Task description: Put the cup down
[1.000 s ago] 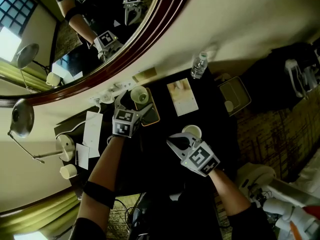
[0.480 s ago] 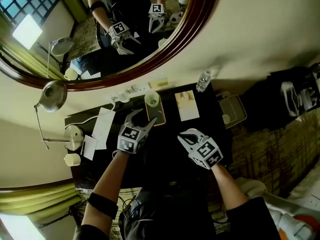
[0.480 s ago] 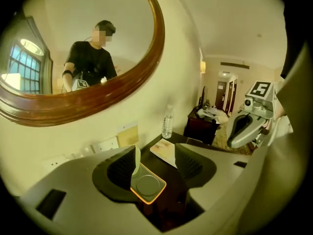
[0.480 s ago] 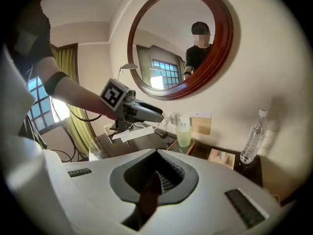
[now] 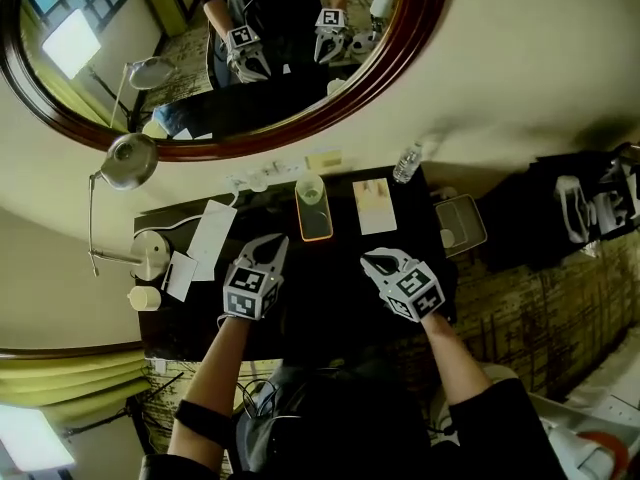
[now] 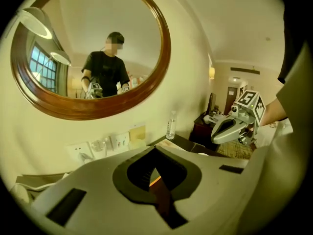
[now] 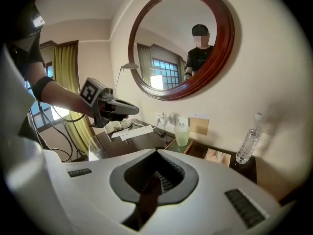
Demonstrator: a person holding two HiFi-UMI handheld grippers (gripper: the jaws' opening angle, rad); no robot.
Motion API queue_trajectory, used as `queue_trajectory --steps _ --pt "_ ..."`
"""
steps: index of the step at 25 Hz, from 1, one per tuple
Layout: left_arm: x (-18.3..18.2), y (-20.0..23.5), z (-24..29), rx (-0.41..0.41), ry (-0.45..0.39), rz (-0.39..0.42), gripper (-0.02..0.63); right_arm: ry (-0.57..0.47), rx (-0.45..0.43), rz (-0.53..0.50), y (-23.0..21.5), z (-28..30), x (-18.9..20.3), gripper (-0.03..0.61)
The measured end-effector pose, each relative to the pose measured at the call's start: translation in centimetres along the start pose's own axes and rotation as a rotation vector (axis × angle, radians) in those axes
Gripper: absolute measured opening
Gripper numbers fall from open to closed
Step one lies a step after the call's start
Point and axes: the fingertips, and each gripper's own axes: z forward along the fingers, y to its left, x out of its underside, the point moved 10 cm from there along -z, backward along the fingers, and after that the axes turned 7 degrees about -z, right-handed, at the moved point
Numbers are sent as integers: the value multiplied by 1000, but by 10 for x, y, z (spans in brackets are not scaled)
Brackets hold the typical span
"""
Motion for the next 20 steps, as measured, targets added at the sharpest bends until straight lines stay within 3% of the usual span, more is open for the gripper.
queue_trajectory --steps 5,13,20 --pt "17 -3 -23 -22 -22 -2 6 11 37 4 -2 -8 11 15" --pt "45 -7 -57 -62 -29 -107 6 23 102 49 -6 -18 40 15" --pt "51 -19 -63 -24 -32 -87 6 23 146 86 -6 -32 52 16"
